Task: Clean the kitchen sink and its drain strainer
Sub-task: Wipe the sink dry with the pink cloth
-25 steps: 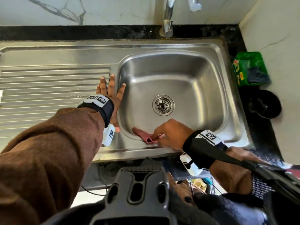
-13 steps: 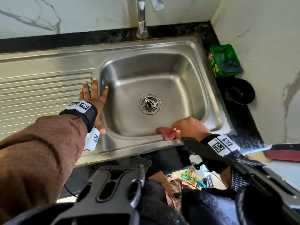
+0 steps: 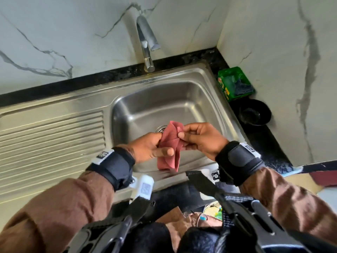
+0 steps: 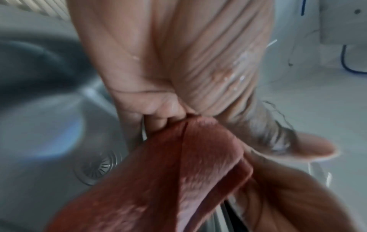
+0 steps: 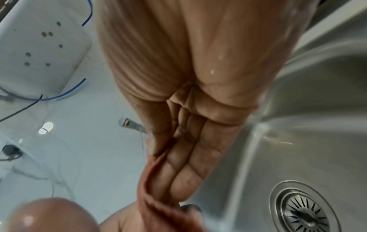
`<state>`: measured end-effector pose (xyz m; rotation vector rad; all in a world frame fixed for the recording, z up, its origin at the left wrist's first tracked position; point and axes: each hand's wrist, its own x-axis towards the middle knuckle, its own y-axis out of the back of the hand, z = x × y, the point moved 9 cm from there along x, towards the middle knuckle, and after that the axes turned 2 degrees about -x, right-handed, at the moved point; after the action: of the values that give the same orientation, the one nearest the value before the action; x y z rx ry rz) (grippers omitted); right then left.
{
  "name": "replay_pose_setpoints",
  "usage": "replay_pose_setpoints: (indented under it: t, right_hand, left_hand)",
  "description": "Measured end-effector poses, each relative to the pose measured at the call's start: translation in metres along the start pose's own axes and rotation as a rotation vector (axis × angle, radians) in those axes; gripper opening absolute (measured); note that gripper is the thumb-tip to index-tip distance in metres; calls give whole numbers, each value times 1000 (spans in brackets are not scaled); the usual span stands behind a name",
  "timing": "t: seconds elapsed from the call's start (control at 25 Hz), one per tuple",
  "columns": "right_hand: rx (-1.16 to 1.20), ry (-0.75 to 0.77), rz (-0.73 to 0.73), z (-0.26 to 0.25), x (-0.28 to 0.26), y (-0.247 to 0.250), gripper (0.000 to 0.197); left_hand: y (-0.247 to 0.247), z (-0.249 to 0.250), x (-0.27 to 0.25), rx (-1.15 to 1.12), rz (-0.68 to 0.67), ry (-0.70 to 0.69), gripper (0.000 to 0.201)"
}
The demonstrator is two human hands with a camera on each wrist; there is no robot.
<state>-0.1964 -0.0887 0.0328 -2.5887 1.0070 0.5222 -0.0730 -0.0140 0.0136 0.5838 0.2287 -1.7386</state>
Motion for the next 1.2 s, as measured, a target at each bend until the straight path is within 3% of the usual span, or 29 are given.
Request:
replay_pose_setpoints:
  t: [0.08, 0.16, 0.24, 0.32, 0.48, 0.68, 0.8, 1.0, 1.2]
  right_hand:
    - [127, -10, 89, -1, -5, 15, 9]
    - [173, -10, 170, -2, -12, 29, 10]
    - [163, 9, 229, -4, -19, 37, 12]
    - [127, 42, 257, -6, -23, 37, 12]
    - [97, 102, 280, -12, -26, 42, 23]
    - [120, 106, 235, -11, -27, 49, 19]
    - [19, 95, 272, -6, -28, 60, 18]
    - [-155, 121, 327, -4, -13, 78, 10]
    - [-349, 121, 329, -12, 21, 72, 8]
  left_hand:
    - [-10, 13, 3, -101, 118, -46, 90]
    - [-11, 20, 5, 23, 293, -87, 103]
    - [-11, 32, 5, 141, 441, -178, 100]
    - [-10, 40, 4, 150, 513, -244, 83]
    - [-18, 47, 9, 28, 433, -256, 58]
    - [-23, 46, 12, -51, 278, -247, 41]
    - [-4, 30, 13, -38, 343, -205, 28]
    - [52, 20, 4, 144, 573, -137, 17]
    - [62, 35, 2, 208, 444, -120, 6]
